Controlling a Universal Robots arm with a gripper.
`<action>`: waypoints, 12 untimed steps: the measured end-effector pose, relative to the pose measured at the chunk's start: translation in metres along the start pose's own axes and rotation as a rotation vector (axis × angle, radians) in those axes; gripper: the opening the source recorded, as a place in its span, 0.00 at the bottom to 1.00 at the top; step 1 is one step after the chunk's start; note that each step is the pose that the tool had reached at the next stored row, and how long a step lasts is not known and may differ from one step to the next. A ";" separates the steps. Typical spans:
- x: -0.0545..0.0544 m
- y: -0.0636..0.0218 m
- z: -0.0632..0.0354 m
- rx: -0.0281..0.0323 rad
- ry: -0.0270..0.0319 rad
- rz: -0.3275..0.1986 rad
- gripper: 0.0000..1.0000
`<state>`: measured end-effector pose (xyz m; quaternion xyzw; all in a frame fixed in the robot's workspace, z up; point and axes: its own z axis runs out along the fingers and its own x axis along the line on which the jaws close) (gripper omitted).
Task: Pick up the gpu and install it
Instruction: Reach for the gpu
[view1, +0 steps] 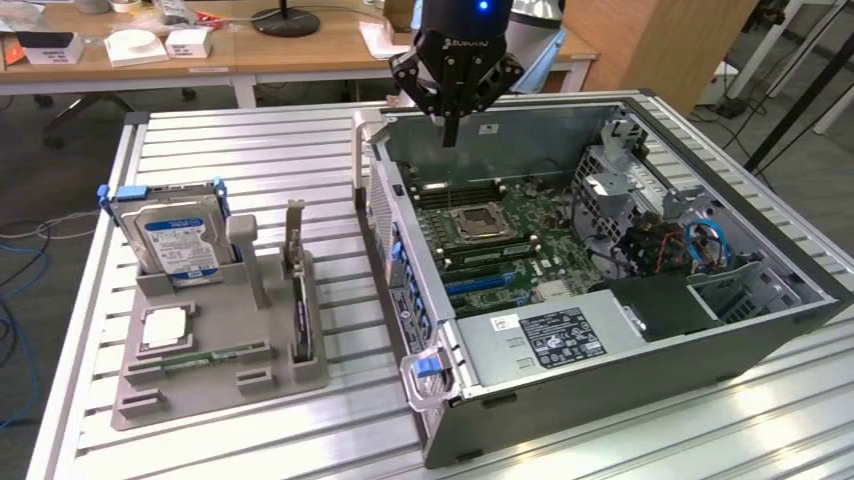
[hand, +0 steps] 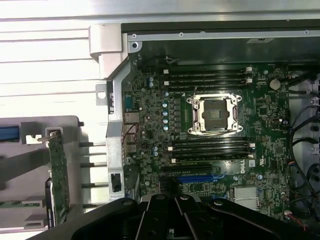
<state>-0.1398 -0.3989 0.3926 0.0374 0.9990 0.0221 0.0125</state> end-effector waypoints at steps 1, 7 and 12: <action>0.001 -0.0001 0.0000 0.0000 0.0000 0.000 0.11; 0.006 -0.0004 0.0000 0.0000 0.0000 0.000 0.11; 0.012 -0.0009 0.0001 -0.0001 -0.0001 0.000 0.11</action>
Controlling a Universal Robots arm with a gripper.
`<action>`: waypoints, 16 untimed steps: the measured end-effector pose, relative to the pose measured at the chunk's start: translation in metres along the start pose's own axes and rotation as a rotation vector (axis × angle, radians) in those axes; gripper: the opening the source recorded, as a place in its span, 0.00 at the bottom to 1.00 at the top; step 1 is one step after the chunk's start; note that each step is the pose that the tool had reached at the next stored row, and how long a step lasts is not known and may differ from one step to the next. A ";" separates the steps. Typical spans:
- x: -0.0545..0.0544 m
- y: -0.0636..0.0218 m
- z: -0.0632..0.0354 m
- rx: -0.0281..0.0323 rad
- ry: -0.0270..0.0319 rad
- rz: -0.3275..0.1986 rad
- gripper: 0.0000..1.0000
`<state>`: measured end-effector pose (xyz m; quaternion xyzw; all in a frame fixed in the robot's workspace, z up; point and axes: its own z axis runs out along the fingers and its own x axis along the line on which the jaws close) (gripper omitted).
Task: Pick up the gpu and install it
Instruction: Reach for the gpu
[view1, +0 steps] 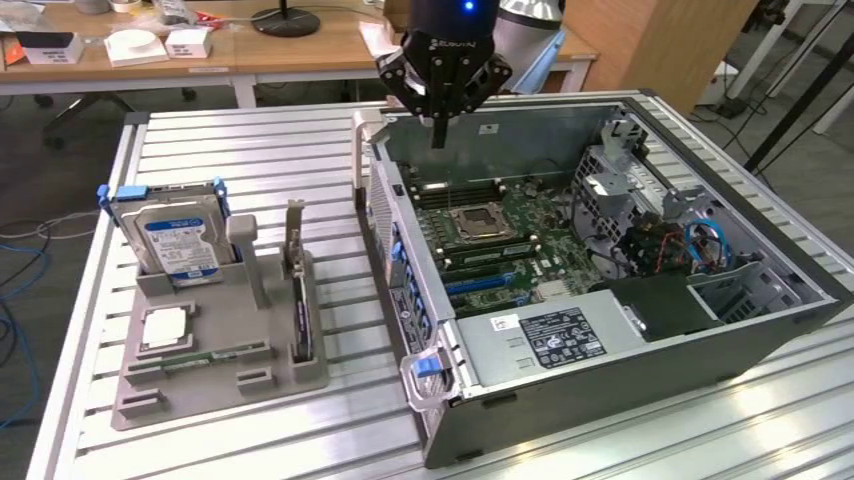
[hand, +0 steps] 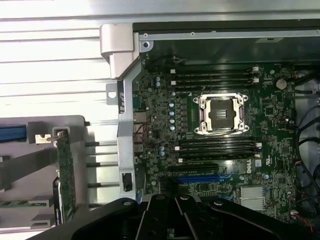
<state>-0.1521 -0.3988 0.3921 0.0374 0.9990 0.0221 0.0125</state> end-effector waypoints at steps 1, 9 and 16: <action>0.001 -0.0001 0.0000 0.0000 0.0001 0.000 0.11; 0.008 -0.0006 0.0000 -0.0001 0.0000 0.000 0.11; 0.012 -0.0009 0.0001 0.0000 0.0000 0.000 0.11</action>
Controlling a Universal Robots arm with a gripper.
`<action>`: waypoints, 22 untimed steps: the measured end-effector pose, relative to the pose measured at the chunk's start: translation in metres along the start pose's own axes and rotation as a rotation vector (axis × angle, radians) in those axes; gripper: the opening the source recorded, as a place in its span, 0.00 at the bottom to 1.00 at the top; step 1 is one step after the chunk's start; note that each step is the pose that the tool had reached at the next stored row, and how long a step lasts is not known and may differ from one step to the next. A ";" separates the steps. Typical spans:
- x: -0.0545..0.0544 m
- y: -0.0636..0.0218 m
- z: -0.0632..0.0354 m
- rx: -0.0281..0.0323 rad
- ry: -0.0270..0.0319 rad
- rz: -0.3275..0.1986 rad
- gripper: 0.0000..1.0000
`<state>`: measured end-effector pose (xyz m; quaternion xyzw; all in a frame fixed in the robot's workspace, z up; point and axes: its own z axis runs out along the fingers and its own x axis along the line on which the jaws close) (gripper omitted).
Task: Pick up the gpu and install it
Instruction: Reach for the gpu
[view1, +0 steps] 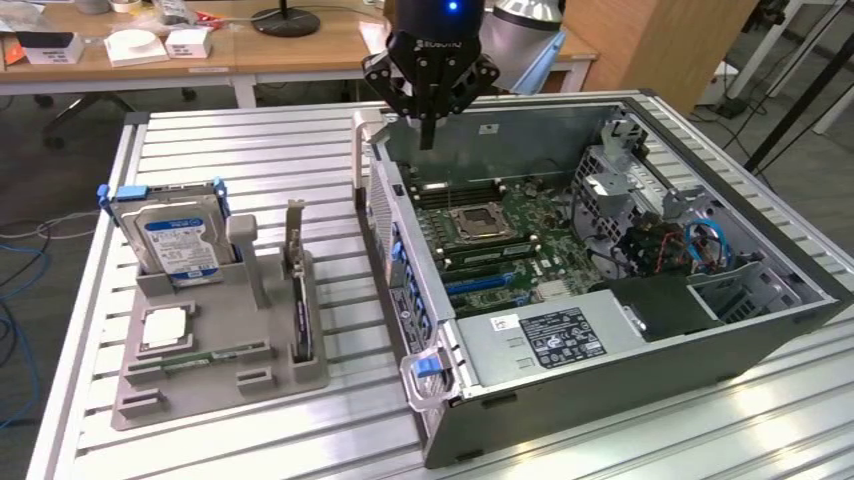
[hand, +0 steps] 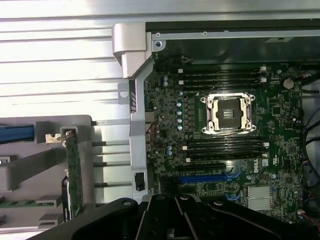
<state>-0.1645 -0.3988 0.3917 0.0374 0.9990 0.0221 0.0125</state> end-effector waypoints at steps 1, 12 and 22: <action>0.001 -0.0001 0.0000 0.0000 0.0000 0.000 0.11; 0.008 -0.0007 0.0000 -0.0001 0.0000 0.000 0.11; 0.009 -0.0007 0.0000 0.0000 0.0000 0.000 0.11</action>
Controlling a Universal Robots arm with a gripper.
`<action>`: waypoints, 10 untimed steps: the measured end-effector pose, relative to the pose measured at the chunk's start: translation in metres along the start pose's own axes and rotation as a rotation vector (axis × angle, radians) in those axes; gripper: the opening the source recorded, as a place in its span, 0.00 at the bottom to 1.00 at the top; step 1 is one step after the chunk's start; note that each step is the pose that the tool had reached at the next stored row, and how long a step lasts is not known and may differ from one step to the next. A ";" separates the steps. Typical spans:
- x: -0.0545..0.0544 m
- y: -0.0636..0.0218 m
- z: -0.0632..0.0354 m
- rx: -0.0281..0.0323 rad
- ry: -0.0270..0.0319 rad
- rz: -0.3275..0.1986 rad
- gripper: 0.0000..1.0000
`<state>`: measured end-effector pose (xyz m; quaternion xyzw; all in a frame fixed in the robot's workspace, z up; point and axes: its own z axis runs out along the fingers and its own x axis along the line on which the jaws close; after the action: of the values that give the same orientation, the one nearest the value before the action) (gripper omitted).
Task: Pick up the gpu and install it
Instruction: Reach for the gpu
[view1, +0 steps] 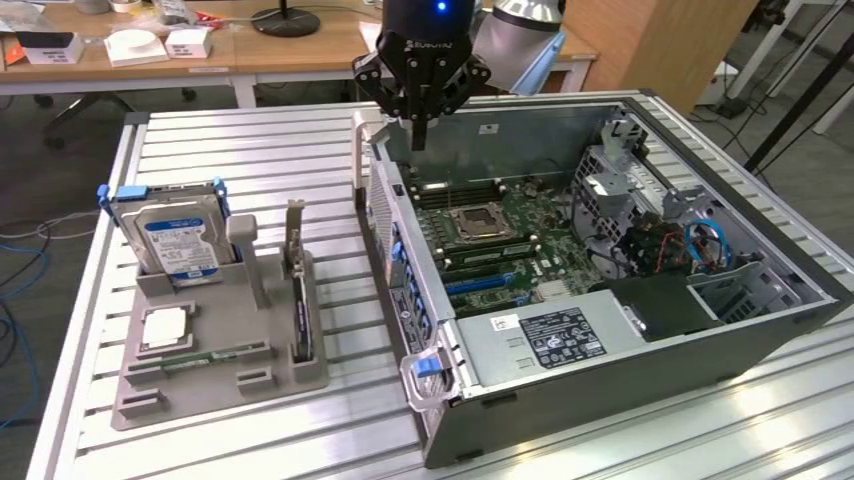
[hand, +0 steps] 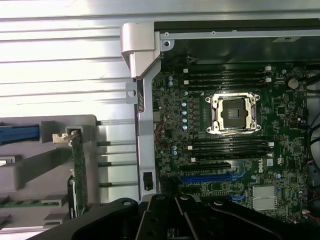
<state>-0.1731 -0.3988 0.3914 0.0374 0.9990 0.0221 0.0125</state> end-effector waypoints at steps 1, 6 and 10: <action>0.001 0.0000 0.0000 0.0000 -0.0001 0.000 0.11; 0.006 -0.0005 -0.0001 0.0000 0.0000 0.000 0.11; 0.011 -0.0008 -0.0001 0.0000 0.0000 0.000 0.11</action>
<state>-0.1838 -0.3988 0.3912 0.0374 0.9990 0.0221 0.0125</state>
